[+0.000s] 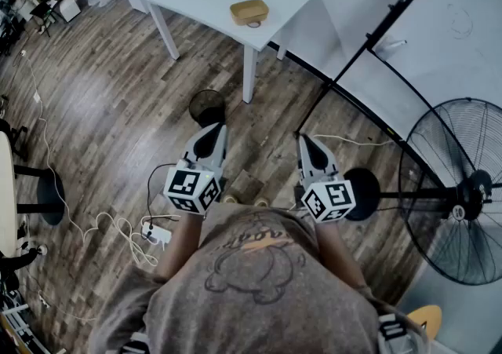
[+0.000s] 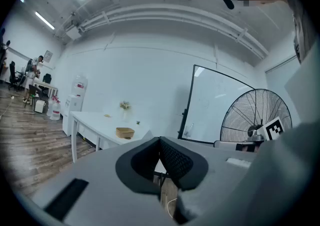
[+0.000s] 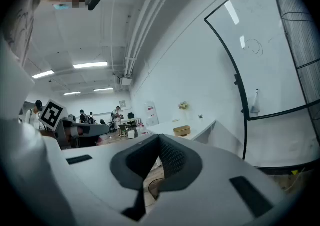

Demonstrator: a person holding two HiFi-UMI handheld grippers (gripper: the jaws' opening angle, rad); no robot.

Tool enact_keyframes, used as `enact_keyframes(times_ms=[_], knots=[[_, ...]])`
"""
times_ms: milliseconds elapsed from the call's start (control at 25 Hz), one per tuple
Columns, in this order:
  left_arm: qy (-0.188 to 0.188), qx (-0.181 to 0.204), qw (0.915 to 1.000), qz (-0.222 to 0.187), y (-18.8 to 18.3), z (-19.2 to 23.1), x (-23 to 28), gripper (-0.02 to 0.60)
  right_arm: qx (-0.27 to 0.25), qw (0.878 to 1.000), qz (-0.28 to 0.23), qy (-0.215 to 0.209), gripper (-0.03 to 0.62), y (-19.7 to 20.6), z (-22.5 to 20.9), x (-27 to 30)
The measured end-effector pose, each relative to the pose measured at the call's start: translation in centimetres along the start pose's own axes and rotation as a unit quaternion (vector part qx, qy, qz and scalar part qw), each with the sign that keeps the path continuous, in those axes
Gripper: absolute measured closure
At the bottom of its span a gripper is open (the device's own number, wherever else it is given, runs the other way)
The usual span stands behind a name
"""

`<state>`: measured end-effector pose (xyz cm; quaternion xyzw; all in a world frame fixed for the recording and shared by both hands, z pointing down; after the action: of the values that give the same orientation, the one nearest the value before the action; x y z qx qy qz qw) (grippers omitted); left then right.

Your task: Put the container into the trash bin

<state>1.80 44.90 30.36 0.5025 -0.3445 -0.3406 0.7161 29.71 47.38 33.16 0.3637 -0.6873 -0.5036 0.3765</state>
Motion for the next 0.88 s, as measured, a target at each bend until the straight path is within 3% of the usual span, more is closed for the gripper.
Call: enact_keyframes(times_ms=[880], knots=[[-0.022,0.003,0.9997,-0.001,2.8,-2.9,0.8,0.578,0.015,0.998,0.027,-0.046,0.602,2.6,-2.7,-0.6]])
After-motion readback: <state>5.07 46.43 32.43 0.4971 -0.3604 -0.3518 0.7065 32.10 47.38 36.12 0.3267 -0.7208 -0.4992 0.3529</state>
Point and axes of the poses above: the fingertips, and each gripper's own axes: x forward along the fingers, z to its left, y out of its underside, the point moved 9 cm from there along -x, backward along the fingers, and after that the axes turned 2 degrees about z, right-handed, at the moved point
